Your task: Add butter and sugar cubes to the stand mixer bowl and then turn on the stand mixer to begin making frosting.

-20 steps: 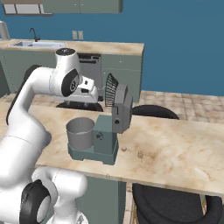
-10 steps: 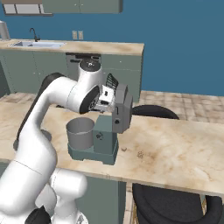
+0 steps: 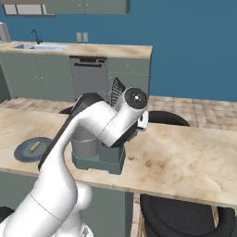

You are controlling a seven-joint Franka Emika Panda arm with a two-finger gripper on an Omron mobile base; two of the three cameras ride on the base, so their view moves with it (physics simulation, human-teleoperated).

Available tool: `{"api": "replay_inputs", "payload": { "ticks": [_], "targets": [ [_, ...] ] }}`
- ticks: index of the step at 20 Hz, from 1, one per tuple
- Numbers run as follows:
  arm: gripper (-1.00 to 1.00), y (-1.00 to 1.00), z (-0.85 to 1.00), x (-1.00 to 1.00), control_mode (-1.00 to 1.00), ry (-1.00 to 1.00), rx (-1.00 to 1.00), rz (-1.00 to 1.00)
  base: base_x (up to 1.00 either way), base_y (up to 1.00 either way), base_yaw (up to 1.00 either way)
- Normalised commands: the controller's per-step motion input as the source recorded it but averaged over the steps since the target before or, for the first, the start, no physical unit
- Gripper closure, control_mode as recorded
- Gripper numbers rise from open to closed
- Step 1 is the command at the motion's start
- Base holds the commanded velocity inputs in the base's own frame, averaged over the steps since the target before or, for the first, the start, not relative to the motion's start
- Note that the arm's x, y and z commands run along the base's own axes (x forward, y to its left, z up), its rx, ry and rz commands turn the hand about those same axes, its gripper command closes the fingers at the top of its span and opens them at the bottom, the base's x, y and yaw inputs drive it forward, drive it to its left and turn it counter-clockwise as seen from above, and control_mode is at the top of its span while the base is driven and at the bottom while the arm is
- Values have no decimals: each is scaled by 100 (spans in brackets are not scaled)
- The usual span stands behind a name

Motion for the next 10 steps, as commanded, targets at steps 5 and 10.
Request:
{"api": "replay_inputs", "payload": {
  "ticks": [5, 10],
  "targets": [
    [-100, -70, -16, -2, -100, -11, 16, 24, 0, 0, 0],
    [-100, -51, -21, 0, -100, -9, 12, 28, 0, 0, 0]
  ]
}}
